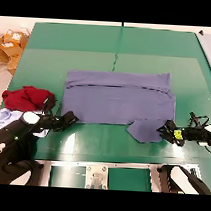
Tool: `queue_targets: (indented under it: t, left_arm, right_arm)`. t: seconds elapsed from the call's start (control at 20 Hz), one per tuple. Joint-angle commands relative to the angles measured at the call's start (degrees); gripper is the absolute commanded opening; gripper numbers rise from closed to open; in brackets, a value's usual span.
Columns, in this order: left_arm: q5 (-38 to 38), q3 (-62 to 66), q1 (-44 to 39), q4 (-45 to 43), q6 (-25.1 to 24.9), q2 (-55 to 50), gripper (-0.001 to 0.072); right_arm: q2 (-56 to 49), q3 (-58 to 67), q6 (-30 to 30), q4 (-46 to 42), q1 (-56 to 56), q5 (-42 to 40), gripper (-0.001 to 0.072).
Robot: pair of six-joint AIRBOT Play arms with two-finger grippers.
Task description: Fold the shirts.
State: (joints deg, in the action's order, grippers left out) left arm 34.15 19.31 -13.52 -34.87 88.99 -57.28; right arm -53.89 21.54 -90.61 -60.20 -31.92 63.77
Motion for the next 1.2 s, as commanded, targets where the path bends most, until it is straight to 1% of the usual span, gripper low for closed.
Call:
queue_targets:
  t: [0.0, 0.05, 0.1, 0.2, 0.35, 0.4, 0.55, 0.75, 0.8, 0.85, 0.9, 0.95, 1.0, 1.05, 1.1, 1.15]
  left_arm:
    - [-7.1, 0.0, -1.1, 1.1, -2.4, -0.2, 0.0283]
    - [-8.7, 0.0, -0.9, 0.3, -2.4, -0.2, 0.0234]
    - [-9.8, 0.0, -0.4, 0.3, -2.5, -0.2, 0.0027]
    - [-11.4, 0.0, -0.4, 0.4, -2.5, -0.2, 0.0025]
    - [-8.9, 0.2, -0.4, 0.4, -2.9, -0.2, 0.0024]
    - [-8.0, 0.2, -0.4, 0.4, -3.8, -0.2, 0.0024]
    - [-7.5, 0.2, -0.4, 0.4, -4.0, -0.2, 0.0024]
    - [-7.5, 0.2, -0.4, 0.4, -4.0, -0.2, 0.0025]
    - [-7.5, 0.2, -0.4, 0.4, -4.0, -0.2, 0.0025]
    - [-7.0, 0.4, -0.4, 0.4, -4.2, -0.2, 0.0025]
    - [-6.3, 1.2, -0.4, 0.3, -5.6, -0.2, 0.0024]
    - [-5.0, 2.3, -0.4, 0.1, -6.4, -0.2, 0.0025]
    - [-3.6, 3.7, -0.4, -0.8, -6.9, -0.2, 0.0024]
    - [-1.4, 5.5, -0.4, -3.0, -6.8, -0.2, 0.0024]
    - [2.1, 7.6, -0.4, -7.0, -5.9, -0.2, 0.0024]
    - [6.7, 9.6, -0.4, -12.7, -2.7, -0.2, 0.0023]
  right_arm:
    - [0.0, 3.9, 0.9, 0.2, 0.0, 6.5, 0.0457]
    - [0.0, 5.6, 0.8, -0.1, 0.0, 7.9, 0.0499]
    - [0.0, 7.3, 0.1, -1.0, 0.0, 9.3, 0.0505]
    - [0.0, 9.7, -2.3, -4.7, 0.0, 10.4, 0.0506]
    - [-0.1, 10.1, -8.3, -15.4, 0.0, 10.3, 0.0506]
    - [-0.2, 9.5, -9.4, -17.0, 0.0, 9.9, 0.0506]
    - [-1.2, 6.1, -9.0, -13.9, 0.1, 6.3, 0.0505]
    - [-4.2, 2.9, -1.8, -3.7, 0.1, 1.1, 0.0501]
    - [-5.2, 2.9, 0.6, -1.4, 0.1, 0.0, 0.0447]
    - [-5.9, 3.0, 3.2, 0.6, 0.1, -1.3, 0.0326]
    - [-6.1, 3.0, 5.5, 2.5, 0.1, -2.1, 0.0200]
    - [-6.0, 3.2, 7.8, 4.7, 0.1, -2.0, 0.0048]
    - [-6.0, 3.7, 9.5, 6.1, 0.1, -0.9, 0.0018]
    - [-5.9, 4.4, 10.1, 6.4, 0.0, 0.9, 0.0018]
    - [-5.6, 5.5, 9.8, 5.6, 0.0, 2.8, 0.0017]
    - [-5.0, 6.9, 7.9, 3.3, 0.0, 4.6, 0.0017]
